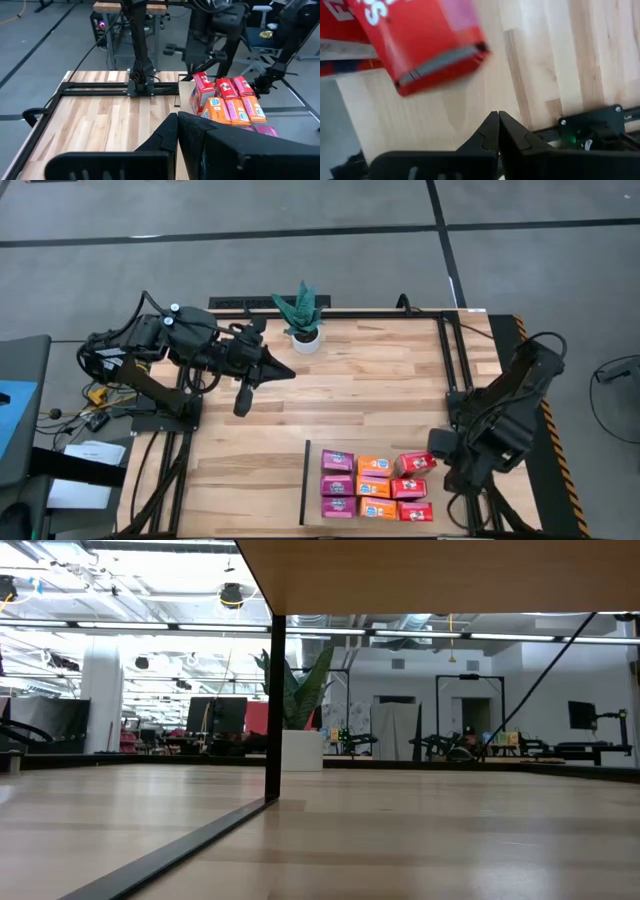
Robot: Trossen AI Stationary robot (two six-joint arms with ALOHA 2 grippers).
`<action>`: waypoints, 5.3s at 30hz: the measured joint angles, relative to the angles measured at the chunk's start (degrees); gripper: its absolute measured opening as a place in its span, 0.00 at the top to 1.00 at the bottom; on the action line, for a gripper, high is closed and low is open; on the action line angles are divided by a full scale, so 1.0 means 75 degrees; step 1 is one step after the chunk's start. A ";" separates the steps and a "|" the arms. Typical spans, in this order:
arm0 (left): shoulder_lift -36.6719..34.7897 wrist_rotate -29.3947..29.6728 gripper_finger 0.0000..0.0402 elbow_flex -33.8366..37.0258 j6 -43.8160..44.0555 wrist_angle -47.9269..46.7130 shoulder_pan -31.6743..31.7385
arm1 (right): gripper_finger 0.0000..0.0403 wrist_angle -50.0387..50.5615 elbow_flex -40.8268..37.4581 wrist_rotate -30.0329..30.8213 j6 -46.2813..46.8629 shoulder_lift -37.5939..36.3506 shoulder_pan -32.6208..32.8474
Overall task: Stack cereal on shelf
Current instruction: Put the red cereal box on the upper right shelf, then return to Home Position
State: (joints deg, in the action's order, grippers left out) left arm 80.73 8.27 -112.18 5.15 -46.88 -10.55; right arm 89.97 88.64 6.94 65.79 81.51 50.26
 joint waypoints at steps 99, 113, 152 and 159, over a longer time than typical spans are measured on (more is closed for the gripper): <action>-0.8281 -0.2145 1.00 1.0345 0.1242 0.6128 0.0577 | 0.89 -1.0313 -0.6457 0.0306 -0.6900 -0.8732 -0.2621; -1.0770 -0.1365 1.00 1.2122 0.1591 0.5439 0.0577 | 0.89 -1.0994 -0.8880 0.0522 -0.6442 -1.0840 -0.3145; -1.0710 -0.0653 1.00 1.4880 0.3893 0.6561 0.0560 | 0.89 -1.2436 -1.1756 0.0635 -0.5632 -1.0813 -0.4494; -1.0716 -0.0809 1.00 1.4887 0.3501 0.6529 0.0560 | 0.89 -1.2382 -1.1759 0.0638 -0.5632 -1.0813 -0.4494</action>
State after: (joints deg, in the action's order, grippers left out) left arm 0.36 2.20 -0.53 31.41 2.09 -6.35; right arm -2.89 0.45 11.73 23.55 0.40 16.56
